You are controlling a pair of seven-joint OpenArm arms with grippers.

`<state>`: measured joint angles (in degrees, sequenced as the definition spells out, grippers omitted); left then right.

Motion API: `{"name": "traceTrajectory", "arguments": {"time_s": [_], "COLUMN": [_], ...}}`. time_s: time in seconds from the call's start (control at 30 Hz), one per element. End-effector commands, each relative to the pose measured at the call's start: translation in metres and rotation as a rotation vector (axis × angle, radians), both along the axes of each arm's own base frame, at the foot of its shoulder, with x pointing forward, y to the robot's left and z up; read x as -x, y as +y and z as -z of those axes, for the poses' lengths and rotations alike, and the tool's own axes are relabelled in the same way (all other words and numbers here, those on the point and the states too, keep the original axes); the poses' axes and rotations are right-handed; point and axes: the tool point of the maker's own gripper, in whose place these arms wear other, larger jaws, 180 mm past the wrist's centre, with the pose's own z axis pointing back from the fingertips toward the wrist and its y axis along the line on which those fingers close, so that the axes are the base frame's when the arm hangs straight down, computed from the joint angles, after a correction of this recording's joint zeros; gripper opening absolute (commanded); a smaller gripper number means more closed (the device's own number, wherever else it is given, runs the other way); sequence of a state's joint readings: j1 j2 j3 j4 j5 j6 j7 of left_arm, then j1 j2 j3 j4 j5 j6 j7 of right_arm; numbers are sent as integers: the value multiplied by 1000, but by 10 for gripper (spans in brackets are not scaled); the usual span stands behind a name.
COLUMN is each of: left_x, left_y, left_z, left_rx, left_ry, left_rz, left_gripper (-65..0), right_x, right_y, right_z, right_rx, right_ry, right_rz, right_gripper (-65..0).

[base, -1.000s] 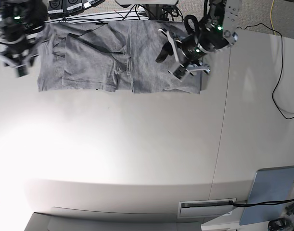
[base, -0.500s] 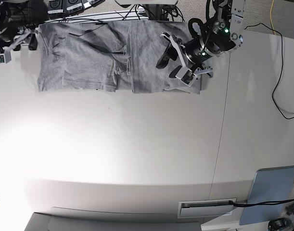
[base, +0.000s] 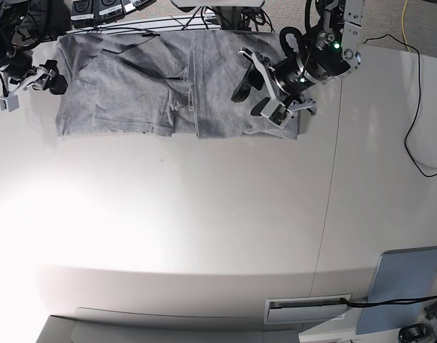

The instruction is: Fold the T-shirt properly

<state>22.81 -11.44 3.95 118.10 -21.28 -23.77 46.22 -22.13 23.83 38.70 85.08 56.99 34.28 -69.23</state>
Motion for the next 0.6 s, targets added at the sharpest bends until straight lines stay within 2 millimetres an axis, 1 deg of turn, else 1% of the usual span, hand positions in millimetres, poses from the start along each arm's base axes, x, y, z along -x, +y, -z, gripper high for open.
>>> {"name": "traceTrajectory", "arguments": {"time_s": [0.0,0.13,0.27,0.4,0.57], "left_x": [-5,-5,-5,-5,-5], "left_y": [-3,-3,-3,-3,-3], "left_z": [-11,-11,-11,-11,-11], "left_rx": [31,31,30,29,29], "left_ry": [-36,-36,-35,-33,-33], "left_rz": [0,0,-1,-4,-3], "left_gripper": [-349,-349,-349,-349,-349], "right_x": [-8,-7,-5,-2,4], "right_y": [-1,16,38,50,68], "right_z": [-6,11,23,29,31], "right_rx": [4,-43,-71,-89,-165], "right_ry": [-22,22,56,78,91], "right_rz": [-21,-54,-118,-151,-152], "right_gripper": [-234,-234,-234,-234,-234]}}
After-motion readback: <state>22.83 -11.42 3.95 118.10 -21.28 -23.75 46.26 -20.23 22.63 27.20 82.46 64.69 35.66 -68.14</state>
